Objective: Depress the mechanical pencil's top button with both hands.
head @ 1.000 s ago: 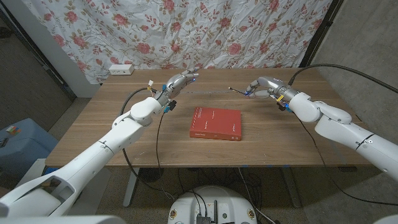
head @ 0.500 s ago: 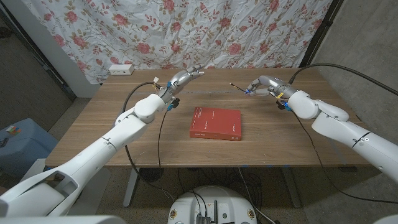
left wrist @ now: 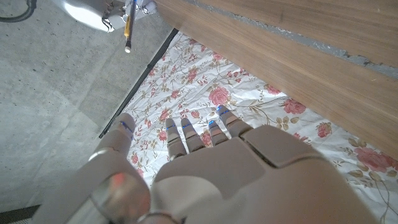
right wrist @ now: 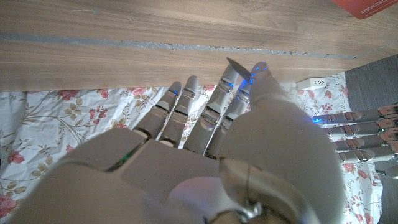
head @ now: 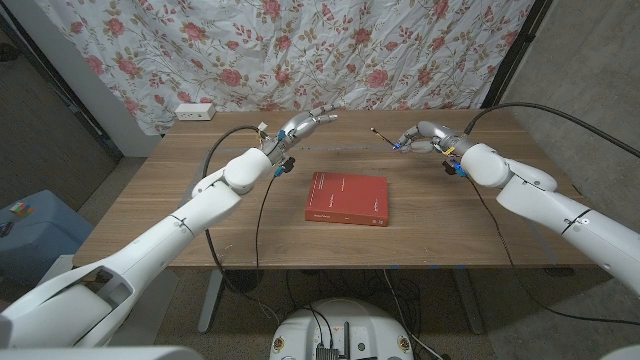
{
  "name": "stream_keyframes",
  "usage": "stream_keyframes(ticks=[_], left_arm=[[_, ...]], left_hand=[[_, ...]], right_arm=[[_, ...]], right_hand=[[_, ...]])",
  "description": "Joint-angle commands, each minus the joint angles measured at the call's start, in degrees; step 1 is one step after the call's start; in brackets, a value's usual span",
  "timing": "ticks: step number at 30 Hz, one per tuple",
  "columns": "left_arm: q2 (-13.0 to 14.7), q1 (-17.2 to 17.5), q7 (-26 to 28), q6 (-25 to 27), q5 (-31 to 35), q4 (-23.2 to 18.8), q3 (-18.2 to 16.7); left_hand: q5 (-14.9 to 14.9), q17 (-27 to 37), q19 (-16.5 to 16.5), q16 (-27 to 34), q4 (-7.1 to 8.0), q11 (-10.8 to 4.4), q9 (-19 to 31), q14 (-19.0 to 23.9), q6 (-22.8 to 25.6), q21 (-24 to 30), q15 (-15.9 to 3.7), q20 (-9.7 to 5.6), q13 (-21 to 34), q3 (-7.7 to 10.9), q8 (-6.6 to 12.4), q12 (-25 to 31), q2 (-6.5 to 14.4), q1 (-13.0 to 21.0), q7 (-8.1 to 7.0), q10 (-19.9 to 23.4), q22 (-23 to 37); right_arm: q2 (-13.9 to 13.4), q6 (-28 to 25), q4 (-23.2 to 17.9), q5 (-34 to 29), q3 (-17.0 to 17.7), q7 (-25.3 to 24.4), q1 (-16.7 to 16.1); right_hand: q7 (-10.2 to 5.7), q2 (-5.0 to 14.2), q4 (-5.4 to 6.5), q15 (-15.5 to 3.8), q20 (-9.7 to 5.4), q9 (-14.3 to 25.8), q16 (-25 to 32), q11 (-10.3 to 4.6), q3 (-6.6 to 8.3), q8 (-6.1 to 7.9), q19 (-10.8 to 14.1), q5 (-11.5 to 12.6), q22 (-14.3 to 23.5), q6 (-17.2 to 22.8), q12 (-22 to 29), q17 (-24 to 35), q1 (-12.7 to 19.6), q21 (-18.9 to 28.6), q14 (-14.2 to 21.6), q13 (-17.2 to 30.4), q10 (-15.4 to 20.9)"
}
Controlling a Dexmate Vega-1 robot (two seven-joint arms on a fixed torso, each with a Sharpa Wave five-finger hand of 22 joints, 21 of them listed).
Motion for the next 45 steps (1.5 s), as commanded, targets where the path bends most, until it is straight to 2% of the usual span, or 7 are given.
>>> stream_keyframes(ticks=[1, 10, 13, 27, 45], left_arm=[[-1.21, -2.11, 1.43, -1.72, 7.6, 2.32, 2.6], [-1.7, -3.63, 1.17, -2.79, 11.54, 3.75, 4.09], [-1.98, -4.17, 1.21, -3.34, 12.73, 4.32, 4.54], [-3.24, -5.35, 1.69, -4.24, 15.88, 6.34, 5.81], [-4.01, -5.42, 1.15, -3.97, 16.0, 7.64, 6.61]], left_hand=[[0.78, 0.46, -0.9, 0.02, 2.57, -0.18, 0.09, -1.19, -0.88, -0.07, -8.18, -3.71, 0.13, -0.06, -0.11, -0.23, 2.35, -3.71, -0.37, -1.35, 0.1], [1.18, 0.37, -1.85, -0.11, 5.24, -0.18, 0.01, -2.31, -3.83, -0.01, -8.84, -4.09, 0.08, -0.16, -0.67, -0.51, 3.53, -6.91, -0.39, -3.19, 0.16], [1.27, 0.33, -2.12, -0.21, 5.67, -0.2, 0.0, -2.72, -4.57, -0.03, -9.0, -4.14, 0.07, -0.11, -0.68, -0.59, 3.62, -7.25, -0.4, -3.78, 0.16], [1.54, 0.26, -2.51, -0.21, 7.24, -0.22, -0.03, -3.53, -7.03, 0.08, -9.95, -4.45, 0.03, 0.06, -0.61, -0.73, 3.91, -7.99, -0.45, -5.76, 0.17], [1.74, 0.17, -2.37, -0.11, 8.29, -0.08, 0.06, -3.5, -7.01, 0.24, -9.82, -4.34, 0.05, 0.33, -0.11, -0.6, 4.03, -8.08, -0.68, -6.88, 0.17]], right_arm=[[0.4, -3.16, -0.69, 3.23, -0.74, 0.49, 1.0], [0.79, -4.1, -0.05, 3.61, -2.37, 1.57, 2.9], [0.95, -4.33, 0.23, 3.63, -2.94, 1.98, 3.51], [1.98, -4.91, 1.41, 3.76, -4.1, 1.31, 4.99], [2.82, -4.47, 2.98, 3.29, -5.13, 0.75, 6.44]], right_hand=[[-0.07, 0.64, 0.09, -8.67, -2.99, 0.13, 0.58, 0.01, -0.15, 0.06, 0.53, -0.18, 0.16, 0.3, -0.1, 0.31, -0.15, 0.54, 0.01, 0.21, 0.23], [-0.05, 0.8, 0.09, -8.73, -2.88, 0.06, 0.79, 0.02, -0.27, -0.08, 0.53, -0.24, 0.17, 0.26, -0.12, 0.38, -0.17, 0.54, 0.08, 0.23, 0.19], [-0.05, 0.8, 0.08, -8.73, -2.91, 0.05, 0.82, 0.02, -0.3, -0.1, 0.51, -0.26, 0.17, 0.25, -0.12, 0.38, -0.17, 0.53, 0.08, 0.23, 0.18], [-0.05, 0.94, 0.08, -8.63, -2.78, -0.03, 1.03, 0.02, -0.5, -0.28, 0.3, -0.33, 0.17, 0.25, -0.14, 0.44, -0.22, 0.47, 0.03, 0.26, 0.11], [-0.02, 1.02, -0.04, -8.7, -2.79, -0.11, 1.28, 0.03, -0.69, -0.5, 0.23, -0.38, 0.16, 0.23, -0.14, 0.49, -0.08, 0.46, -0.06, 0.28, 0.06]])
